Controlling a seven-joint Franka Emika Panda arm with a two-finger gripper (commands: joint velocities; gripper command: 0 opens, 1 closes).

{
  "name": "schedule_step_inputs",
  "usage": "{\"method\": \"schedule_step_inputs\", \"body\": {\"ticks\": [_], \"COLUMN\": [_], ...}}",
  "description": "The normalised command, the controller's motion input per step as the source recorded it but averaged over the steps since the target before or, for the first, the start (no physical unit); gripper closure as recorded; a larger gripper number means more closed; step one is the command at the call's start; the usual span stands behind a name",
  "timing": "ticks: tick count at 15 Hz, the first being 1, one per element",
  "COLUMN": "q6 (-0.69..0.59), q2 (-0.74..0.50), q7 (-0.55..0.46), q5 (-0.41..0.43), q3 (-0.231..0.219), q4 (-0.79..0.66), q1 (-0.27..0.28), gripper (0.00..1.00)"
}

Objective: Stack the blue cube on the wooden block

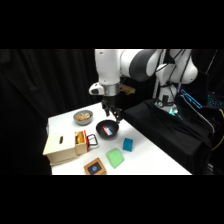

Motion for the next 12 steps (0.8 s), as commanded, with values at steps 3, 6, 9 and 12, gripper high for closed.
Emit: {"method": "schedule_step_inputs", "body": {"ticks": [3, 6, 9, 12], "q6": [0.33, 0.29, 0.27, 0.3], "q2": [-0.15, -0.05, 0.03, 0.1], "q7": [-0.59, -0.6, -0.4, -0.2], "q5": [0.321, 0.321, 0.178, 0.017], "q3": [0.026, 0.048, 0.072, 0.073], "q4": [-0.28, -0.2, -0.15, -0.12], "q1": [-0.02, -0.019, 0.008, 0.034], "gripper": [0.0, 0.0, 0.0, 0.0]}}
